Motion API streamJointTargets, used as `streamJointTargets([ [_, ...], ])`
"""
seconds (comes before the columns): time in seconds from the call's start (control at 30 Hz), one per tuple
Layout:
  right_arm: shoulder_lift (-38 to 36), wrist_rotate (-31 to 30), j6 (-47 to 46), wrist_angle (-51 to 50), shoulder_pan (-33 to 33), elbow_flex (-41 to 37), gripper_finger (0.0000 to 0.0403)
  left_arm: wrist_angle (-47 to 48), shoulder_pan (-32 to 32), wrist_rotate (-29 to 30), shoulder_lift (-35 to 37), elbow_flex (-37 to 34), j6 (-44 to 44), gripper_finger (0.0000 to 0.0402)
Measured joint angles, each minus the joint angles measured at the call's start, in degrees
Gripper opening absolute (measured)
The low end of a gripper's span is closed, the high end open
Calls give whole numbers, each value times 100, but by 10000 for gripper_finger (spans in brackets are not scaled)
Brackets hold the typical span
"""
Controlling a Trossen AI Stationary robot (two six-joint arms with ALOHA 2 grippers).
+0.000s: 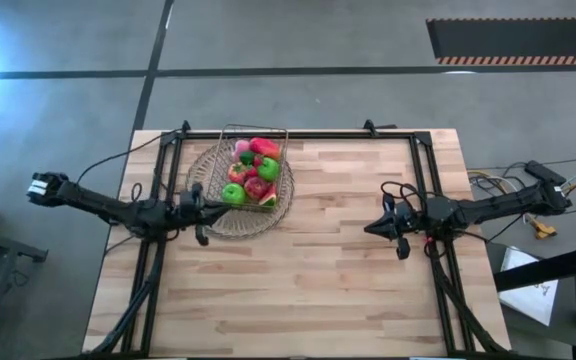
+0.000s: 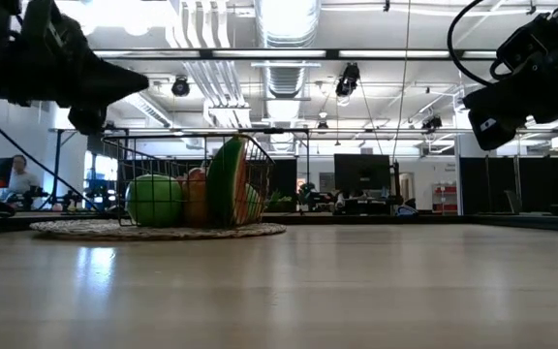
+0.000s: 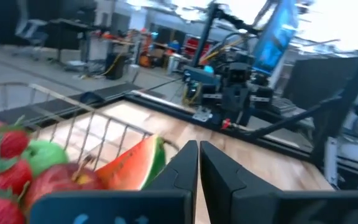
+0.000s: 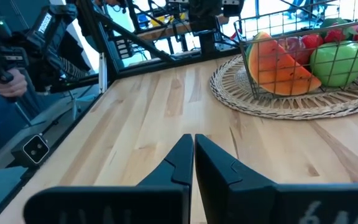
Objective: Build produce basket
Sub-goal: Return to Home Position
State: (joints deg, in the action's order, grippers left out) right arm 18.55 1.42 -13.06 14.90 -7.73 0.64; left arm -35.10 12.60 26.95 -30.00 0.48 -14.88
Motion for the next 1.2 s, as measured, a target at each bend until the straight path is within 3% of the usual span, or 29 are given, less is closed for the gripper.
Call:
streamJointTargets([
  [0.37, 2, 1, -97, -7, 0, -2, 8, 595, -1522, -1790, 269, -6, 169, 0],
  [0.6, -7, 3, -376, -240, 0, -2, 8, 886, -1701, -2866, 874, -12, 548, 0],
  [1.0, -11, 3, -364, -263, 0, -2, 8, 3042, -1705, -2882, 2920, -19, 665, 0],
  [1.2, -17, 8, -305, -281, 0, -4, 8, 3131, -1704, -2874, 2716, -21, 656, 0],
])
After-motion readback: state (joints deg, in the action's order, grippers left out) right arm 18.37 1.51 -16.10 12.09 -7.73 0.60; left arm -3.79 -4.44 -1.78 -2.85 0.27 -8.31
